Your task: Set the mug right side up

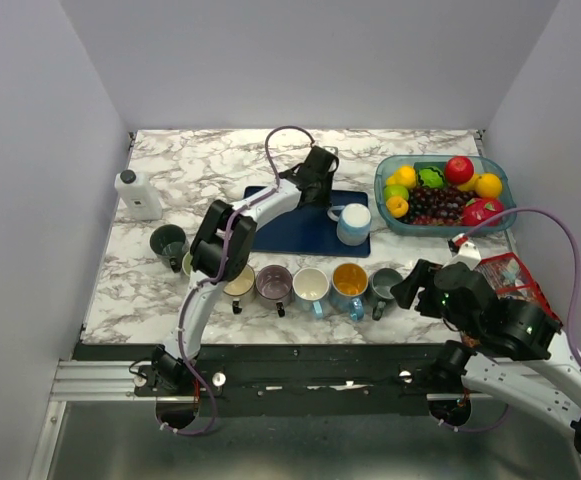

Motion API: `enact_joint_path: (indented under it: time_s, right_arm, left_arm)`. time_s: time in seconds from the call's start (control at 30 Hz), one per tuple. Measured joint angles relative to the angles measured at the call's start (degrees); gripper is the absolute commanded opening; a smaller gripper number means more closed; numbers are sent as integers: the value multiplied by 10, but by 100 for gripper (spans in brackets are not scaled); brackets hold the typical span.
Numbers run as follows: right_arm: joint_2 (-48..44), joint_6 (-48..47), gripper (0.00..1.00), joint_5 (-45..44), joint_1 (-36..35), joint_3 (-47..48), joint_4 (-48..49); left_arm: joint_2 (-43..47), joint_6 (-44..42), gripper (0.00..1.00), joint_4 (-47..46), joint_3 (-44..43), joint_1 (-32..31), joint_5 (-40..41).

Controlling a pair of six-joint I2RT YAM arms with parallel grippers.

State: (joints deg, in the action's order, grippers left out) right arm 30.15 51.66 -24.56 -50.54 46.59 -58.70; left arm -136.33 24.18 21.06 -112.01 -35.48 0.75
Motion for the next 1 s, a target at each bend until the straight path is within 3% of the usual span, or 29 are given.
enact_joint_path:
  time_s: [0.2,0.37,0.57,0.8,1.0]
  right_arm:
    - [-5,6,75,0,0,-13,-1]
    - [-6,8,75,0,0,-18,-1]
    - [-6,8,75,0,0,-18,-1]
    - [-6,8,76,0,0,-18,-1]
    - [1,8,76,0,0,-18,-7]
  left_arm:
    - [99,-41,16,-35,122,-1,-35]
    - [164,-111,17,-78,208,-2,-121]
    - [169,-197,61,-74,221,-2,-154]
    - [168,-309,76,-37,202,-2,-174]
    - [124,-409,86,56,60,-2,-224]
